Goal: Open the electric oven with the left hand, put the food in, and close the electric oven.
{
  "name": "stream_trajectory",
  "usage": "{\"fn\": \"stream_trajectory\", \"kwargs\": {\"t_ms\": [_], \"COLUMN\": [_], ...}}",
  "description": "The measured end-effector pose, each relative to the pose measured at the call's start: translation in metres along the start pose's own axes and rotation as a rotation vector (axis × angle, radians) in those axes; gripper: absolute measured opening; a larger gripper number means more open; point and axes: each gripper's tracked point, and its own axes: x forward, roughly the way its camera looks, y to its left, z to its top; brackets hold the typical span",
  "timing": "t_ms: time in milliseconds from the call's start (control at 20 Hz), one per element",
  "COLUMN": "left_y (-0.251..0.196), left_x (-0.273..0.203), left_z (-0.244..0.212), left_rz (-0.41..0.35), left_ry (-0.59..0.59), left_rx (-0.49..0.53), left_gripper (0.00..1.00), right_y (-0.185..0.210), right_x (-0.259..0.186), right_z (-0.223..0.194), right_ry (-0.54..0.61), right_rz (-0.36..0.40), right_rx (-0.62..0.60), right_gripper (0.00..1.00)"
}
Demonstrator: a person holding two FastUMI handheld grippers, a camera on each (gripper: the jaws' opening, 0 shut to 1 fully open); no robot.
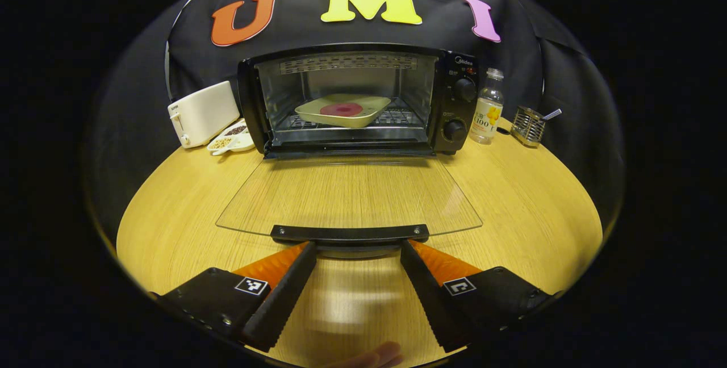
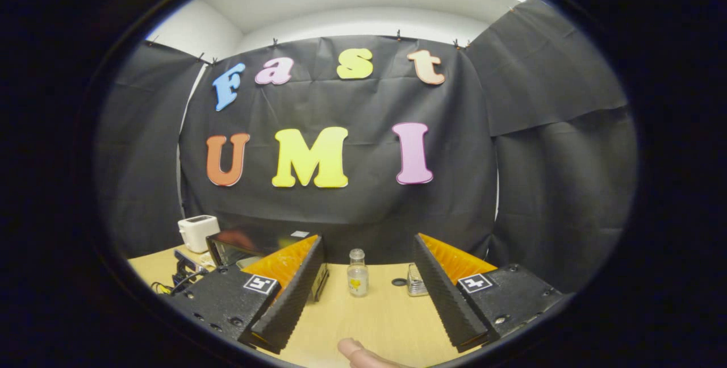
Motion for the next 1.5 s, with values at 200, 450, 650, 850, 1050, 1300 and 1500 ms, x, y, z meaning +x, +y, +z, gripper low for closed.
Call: {"fn": "stream_trajectory", "kwargs": {"t_ms": [200,450,650,850,1050,1300,1500], "left_y": [0.001,0.000,0.002,0.002,0.003,0.006,0.007], "left_x": [-0.006,-0.018,-0.023,-0.027,-0.029,-0.031,-0.032], "left_z": [0.012,0.036,0.056,0.070,0.080,0.097,0.111], "left_rz": [0.004,0.010,0.014,0.014,0.013,0.023,0.026], "left_ry": [-0.031,-0.091,-0.127,-0.150,-0.159,-0.188,-0.224], "left_rx": [0.004,0.023,0.019,0.026,0.038,0.082,0.092], "left_gripper": [0.96,0.96,0.96,0.96,0.96,0.97,0.97], "right_y": [0.008,0.011,0.010,0.003,-0.004,-0.008,-0.006], "right_x": [0.000,-0.001,-0.004,-0.010,-0.012,-0.019,-0.028], "right_z": [-0.002,0.001,0.000,-0.001,0.001,0.005,0.002], "right_ry": [0.003,-0.009,-0.004,-0.001,0.001,0.004,0.028], "right_rz": [0.017,0.024,0.021,0.007,-0.008,-0.021,-0.004], "right_rx": [-0.016,-0.034,-0.031,-0.032,-0.040,-0.056,-0.061], "right_gripper": [1.00,1.00,1.00,1.00,1.00,1.00,1.00]}}
